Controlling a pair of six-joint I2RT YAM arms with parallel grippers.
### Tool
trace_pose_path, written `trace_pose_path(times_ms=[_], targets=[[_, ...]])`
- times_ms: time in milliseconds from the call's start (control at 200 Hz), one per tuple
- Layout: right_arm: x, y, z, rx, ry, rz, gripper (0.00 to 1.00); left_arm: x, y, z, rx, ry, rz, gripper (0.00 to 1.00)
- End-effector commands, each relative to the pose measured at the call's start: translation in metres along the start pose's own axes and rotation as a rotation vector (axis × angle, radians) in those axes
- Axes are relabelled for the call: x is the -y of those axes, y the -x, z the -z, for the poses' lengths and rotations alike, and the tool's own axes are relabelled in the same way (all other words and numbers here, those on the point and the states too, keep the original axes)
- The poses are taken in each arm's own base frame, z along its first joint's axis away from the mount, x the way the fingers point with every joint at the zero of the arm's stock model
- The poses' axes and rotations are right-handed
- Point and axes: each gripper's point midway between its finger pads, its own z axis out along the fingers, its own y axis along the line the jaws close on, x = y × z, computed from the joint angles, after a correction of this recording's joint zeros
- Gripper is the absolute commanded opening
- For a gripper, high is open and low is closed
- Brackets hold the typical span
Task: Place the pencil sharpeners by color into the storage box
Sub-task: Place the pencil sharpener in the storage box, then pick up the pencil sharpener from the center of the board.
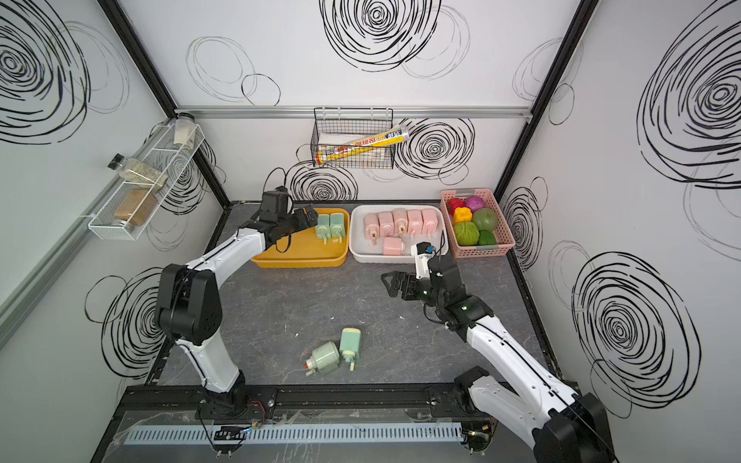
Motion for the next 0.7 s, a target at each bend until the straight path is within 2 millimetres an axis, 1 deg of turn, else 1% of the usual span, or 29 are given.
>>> trace_pose_path(times_ms=[0,80,130,220,340,430,535,631,696], targets=[[0.008,-0.003,-0.003,-0.017,-0.093,-0.078,1.0,0.023,-0.018,0.036,0.081,0.022,-0.034,0.99],[0.019,-0.01,-0.004,-0.043,-0.177,-0.128,1.0,0.038,-0.051,0.059,0.076,0.017,-0.063,0.99],[0.023,-0.014,-0.005,-0.059,-0.205,-0.146,1.0,0.051,-0.072,0.072,0.052,0.005,-0.102,0.99],[0.029,-0.018,-0.003,-0.063,-0.234,-0.17,1.0,0.067,-0.112,0.092,-0.007,0.004,-0.171,0.99],[0.033,-0.023,-0.003,-0.068,-0.246,-0.204,1.0,0.08,-0.16,0.117,-0.093,-0.006,-0.237,0.99],[0.036,-0.026,-0.003,-0.073,-0.258,-0.213,1.0,0.088,-0.191,0.132,-0.149,-0.03,-0.28,0.99],[0.04,-0.026,-0.004,-0.068,-0.277,-0.219,1.0,0.098,-0.221,0.147,-0.217,-0.064,-0.339,0.99],[0.045,-0.025,-0.003,-0.057,-0.302,-0.228,1.0,0.114,-0.252,0.159,-0.335,-0.171,-0.389,0.99],[0.047,-0.025,-0.003,-0.052,-0.313,-0.229,1.0,0.119,-0.27,0.168,-0.408,-0.206,-0.432,0.99]])
